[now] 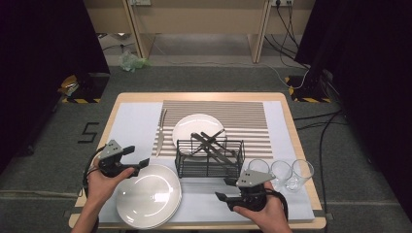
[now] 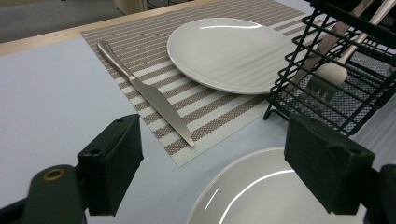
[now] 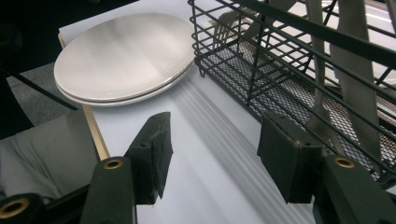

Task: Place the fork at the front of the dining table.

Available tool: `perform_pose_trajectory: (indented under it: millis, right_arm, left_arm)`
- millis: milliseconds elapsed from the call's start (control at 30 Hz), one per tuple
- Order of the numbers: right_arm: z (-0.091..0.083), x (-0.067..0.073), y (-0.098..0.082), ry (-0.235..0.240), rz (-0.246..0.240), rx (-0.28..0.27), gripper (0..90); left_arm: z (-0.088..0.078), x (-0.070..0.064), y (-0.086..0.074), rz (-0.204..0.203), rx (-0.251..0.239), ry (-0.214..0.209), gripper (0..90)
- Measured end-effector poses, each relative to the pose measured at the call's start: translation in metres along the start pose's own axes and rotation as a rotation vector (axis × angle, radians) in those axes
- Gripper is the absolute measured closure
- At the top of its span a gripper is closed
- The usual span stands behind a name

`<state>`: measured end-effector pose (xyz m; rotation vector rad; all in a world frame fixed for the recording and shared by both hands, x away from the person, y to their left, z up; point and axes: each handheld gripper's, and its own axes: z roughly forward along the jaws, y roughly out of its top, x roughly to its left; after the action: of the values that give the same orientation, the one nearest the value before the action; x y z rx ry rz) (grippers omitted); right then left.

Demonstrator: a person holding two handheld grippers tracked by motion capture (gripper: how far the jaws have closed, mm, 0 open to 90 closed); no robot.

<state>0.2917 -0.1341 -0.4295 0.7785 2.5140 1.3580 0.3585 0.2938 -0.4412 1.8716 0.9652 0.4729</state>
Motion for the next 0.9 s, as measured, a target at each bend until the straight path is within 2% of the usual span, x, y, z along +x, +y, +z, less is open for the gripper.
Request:
perform_pose_trajectory:
  millis: [233,467,567,900]
  right_arm:
    - [-0.006,-0.003,0.002,-0.008,0.001,-0.028,44.5]
    - [-0.015,-0.008,0.009,-0.032,0.007,-0.07,45.8]
    - [-0.017,-0.009,0.013,-0.037,0.009,-0.084,46.8]
    - [-0.019,-0.014,0.039,-0.065,-0.012,-0.155,51.4]
  left_arm:
    - [-0.002,-0.007,0.006,0.005,-0.029,-0.006,19.7]
    - [-0.005,-0.008,0.003,0.002,-0.051,-0.006,20.3]
    - [-0.005,-0.008,0.001,-0.009,-0.046,-0.008,20.5]
    - [-0.006,-0.014,0.002,-0.001,-0.051,-0.023,20.9]
